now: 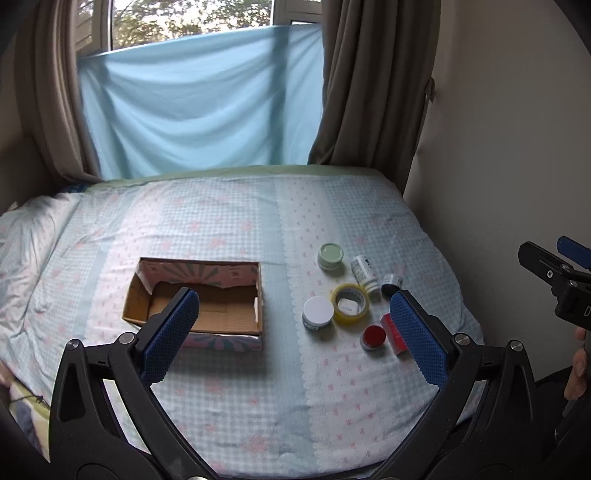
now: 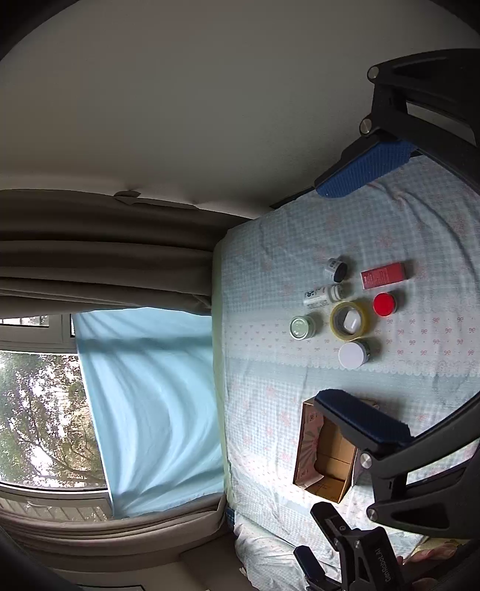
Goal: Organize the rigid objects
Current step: 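Grasp the white-lidded jar with the left tool while the right grasps the Metal DX bottle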
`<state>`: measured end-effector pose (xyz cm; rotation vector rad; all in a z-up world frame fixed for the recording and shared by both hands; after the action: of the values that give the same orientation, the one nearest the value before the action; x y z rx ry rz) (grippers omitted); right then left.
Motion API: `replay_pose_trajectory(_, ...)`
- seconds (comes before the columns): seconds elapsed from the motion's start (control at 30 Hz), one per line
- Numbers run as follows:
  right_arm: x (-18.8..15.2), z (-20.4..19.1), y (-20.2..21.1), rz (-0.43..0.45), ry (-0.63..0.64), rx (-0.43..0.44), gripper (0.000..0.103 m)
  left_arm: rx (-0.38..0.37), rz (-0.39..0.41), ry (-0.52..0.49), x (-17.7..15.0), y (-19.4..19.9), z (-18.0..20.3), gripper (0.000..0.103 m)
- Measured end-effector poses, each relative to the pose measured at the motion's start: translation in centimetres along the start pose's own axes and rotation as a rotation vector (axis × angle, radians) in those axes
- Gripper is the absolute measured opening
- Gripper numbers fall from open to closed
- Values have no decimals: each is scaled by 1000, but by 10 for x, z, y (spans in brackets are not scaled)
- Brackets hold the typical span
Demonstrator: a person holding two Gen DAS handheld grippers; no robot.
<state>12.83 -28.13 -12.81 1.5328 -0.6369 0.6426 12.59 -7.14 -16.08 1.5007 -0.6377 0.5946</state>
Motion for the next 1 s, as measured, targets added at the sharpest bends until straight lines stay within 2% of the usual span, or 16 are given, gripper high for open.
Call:
replay_pose_trajectory(0.2, -6, 38, -70, -105, 13, 31, 103, 43, -108, -32, -27, -65, 33, 103)
replay_pose_trajectory(0.43, -29, 65, -188, -191, 195, 154, 103, 85, -239, -26, -65, -155, 62, 103)
replay_pose_trajectory(0.6, -54, 80, -269, -270, 242, 226, 103, 100, -347, -40, -92, -221, 74, 103)
replay_pose_trajectory(0.73, -74, 93, -328, -357, 273, 244, 103, 94, -434, -103, -119, -269, 84, 102)
replay_pose_trajectory(0.93, -102, 105, -388, -454, 476, 267, 103, 103, -517, -220, -152, -328, 98, 103)
replay_pose_trajectory(1.0, -112, 107, -405, -480, 545, 279, 97, 105, -526, -252, -158, -348, 102, 102)
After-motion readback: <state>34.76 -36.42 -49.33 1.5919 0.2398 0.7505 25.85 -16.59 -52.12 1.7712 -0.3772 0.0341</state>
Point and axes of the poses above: each gripper's, at about its wrist camera, not at the fingertips, and y roughly against the way its jaws point, z to its right, x to its top, the point moved 6 cm from there along -y, roughly the way its jaws point, and after that the axes turned 7 degrees about x, right-handed, at the moved point
